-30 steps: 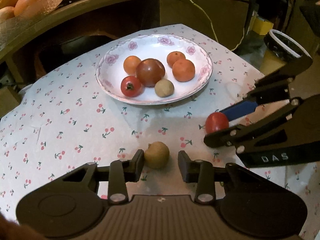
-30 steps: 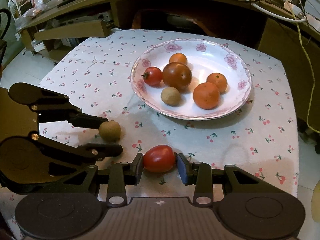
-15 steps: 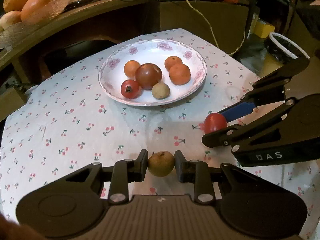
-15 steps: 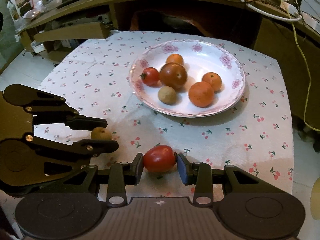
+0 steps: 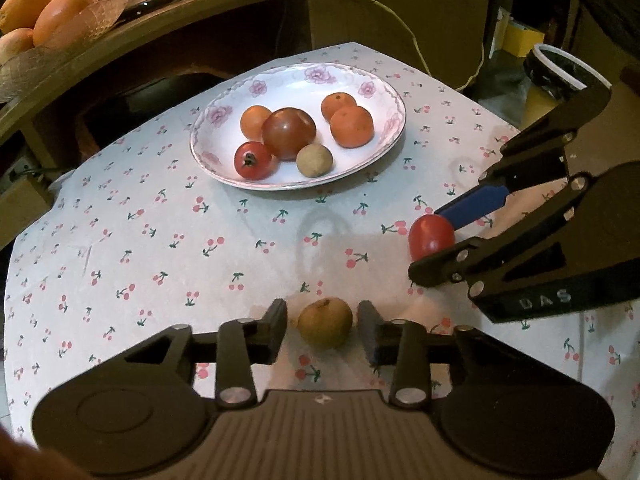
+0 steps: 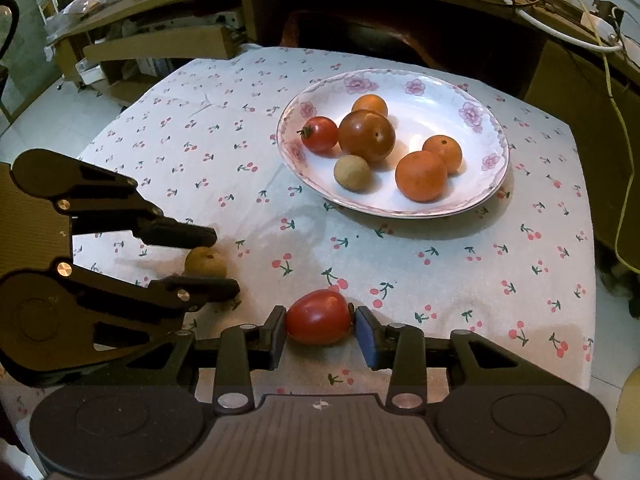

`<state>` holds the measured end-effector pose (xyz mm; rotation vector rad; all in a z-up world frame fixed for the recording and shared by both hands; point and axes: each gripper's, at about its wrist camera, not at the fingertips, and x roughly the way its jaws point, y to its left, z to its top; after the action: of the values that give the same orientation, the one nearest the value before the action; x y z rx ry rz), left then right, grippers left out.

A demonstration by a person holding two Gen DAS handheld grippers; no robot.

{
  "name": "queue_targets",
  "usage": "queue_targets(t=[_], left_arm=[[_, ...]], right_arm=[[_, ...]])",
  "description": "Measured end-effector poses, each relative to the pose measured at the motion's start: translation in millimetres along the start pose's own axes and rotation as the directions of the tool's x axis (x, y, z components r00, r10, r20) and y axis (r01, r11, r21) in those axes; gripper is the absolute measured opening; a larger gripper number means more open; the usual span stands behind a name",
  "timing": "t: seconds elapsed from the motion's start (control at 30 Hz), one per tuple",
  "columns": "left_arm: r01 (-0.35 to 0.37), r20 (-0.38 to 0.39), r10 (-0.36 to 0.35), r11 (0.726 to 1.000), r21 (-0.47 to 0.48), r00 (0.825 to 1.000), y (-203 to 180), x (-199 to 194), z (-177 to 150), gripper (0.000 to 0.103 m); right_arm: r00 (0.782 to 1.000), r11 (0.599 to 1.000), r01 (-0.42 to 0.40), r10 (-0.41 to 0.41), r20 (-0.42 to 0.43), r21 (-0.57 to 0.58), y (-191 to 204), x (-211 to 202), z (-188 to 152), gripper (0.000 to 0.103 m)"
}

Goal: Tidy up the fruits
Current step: 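Close the right gripper on the red tomato while the left grasps the tan fruit, then lift both held fruits and carry them over the white plate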

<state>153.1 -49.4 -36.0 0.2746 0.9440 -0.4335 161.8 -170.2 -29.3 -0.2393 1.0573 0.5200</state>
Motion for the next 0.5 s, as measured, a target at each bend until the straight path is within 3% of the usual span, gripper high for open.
queue_targets(t=[0.23, 0.5], left_arm=[[0.006, 0.001, -0.006, 1.000, -0.012, 1.000, 2.2, -1.7, -2.6, 0.051], [0.013, -0.008, -0.013, 1.000, -0.010, 1.000, -1.6, -1.9, 1.3, 0.035]], right_arm=[[1.000, 1.000, 0.002, -0.002, -0.001, 0.014, -1.9, -0.8, -0.4, 0.042], [1.000, 1.000, 0.013, -0.013, -0.015, -0.005, 2.1, 0.5, 2.1, 0.036]])
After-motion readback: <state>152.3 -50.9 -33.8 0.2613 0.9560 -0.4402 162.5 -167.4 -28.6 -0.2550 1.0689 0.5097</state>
